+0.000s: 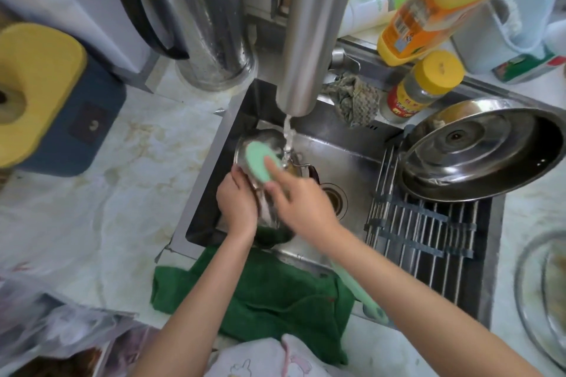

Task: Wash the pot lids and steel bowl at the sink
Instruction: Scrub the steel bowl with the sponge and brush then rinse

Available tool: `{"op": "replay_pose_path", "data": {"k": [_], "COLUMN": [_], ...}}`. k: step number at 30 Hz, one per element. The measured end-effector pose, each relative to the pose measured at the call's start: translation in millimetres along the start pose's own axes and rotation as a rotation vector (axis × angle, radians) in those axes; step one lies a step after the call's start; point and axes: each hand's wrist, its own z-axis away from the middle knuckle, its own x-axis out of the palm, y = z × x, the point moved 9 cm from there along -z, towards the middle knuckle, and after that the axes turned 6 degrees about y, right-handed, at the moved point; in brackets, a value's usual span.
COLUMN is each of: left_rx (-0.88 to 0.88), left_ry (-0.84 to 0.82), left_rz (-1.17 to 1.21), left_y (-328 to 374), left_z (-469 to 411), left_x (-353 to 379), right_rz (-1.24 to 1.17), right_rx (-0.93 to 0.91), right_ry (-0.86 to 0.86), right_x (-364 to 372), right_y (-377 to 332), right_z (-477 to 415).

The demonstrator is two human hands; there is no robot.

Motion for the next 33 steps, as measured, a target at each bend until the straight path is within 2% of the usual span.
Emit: {"op": "replay_pose_path", "data": {"k": [2, 3, 6, 7, 9, 11, 13, 14, 16, 18, 20, 21, 23, 25, 28, 31, 33], "left_rx": [-0.025, -0.02, -0.009, -0.011, -0.021, -0.034, 0.007, 0.04, 0.126, 0.296, 0.564, 0.73, 1.072, 1.294, 1.438, 1.447, 1.289], "left_ry": [-0.031, -0.033, -0.034, -0.03, -0.024, -0.029, -0.058, -0.075, -0.107, -0.138, -0.218, -0.264, -0.341, -0.418, -0.603, -0.821, -0.937], "left_rz": [0.008, -0.007, -0.052, -0.061, -0.058, -0.023, -0.021, -0.035, -0.062, -0.112, -0.167, -0.225, -0.363, -0.458, -0.594, -0.731, -0.758], "left_y": [-5.8, -6.4, -12.4, -12.8, -15.8, -15.6, -7.8, -2.4, 9.4, 24.7, 45.2, 53.9, 62.4, 54.9, 23.1, -9.5, -16.9], "left_z": [2.2, 4.1, 7.3, 7.2, 1.4, -5.9, -6.9, -4.7, 3.0, 9.5, 17.8, 25.9, 45.3, 60.5, 74.0, 86.6, 85.9], "left_x": [4.5, 5.2, 4.9, 3.9, 1.6, 1.1, 5.7, 9.2, 14.8, 19.1, 27.6, 32.1, 44.9, 55.5, 69.5, 75.3, 72.7], "right_rz": [0.152, 0.195, 0.128, 0.114, 0.154, 0.244, 0.271, 0.253, 0.099, -0.281, -0.817, -1.018, -1.193, -1.143, -0.833, -0.663, -0.7], "right_rx": [-0.17, -0.143, 0.242, 0.277, 0.178, -0.074, -0.102, -0.002, 0.338, 0.684, 0.999, 1.083, 1.113, 1.094, 1.068, 1.134, 1.239], "right_ry": [0.022, 0.064, 0.044, 0.034, -0.03, -0.111, -0.071, -0.02, 0.029, -0.002, -0.025, -0.035, -0.048, -0.013, 0.0, -0.07, -0.057], "right_x": [10.9, 7.7, -5.2, -7.2, -2.5, 3.9, -5.4, -13.4, -21.6, -12.6, 3.1, 7.6, 5.4, 6.2, 19.1, 42.7, 61.7], "right_y": [-17.4, -10.8, 42.1, 47.0, 32.9, -5.7, -1.2, 19.3, 75.9, 123.2, 140.7, 139.4, 134.1, 144.8, 171.8, 187.2, 194.5], "right_z": [1.3, -15.0, -65.1, -65.8, -45.7, -10.7, -13.2, -29.4, -49.9, -41.3, -11.9, 0.5, 14.2, 23.3, 35.6, 53.6, 67.7]}}
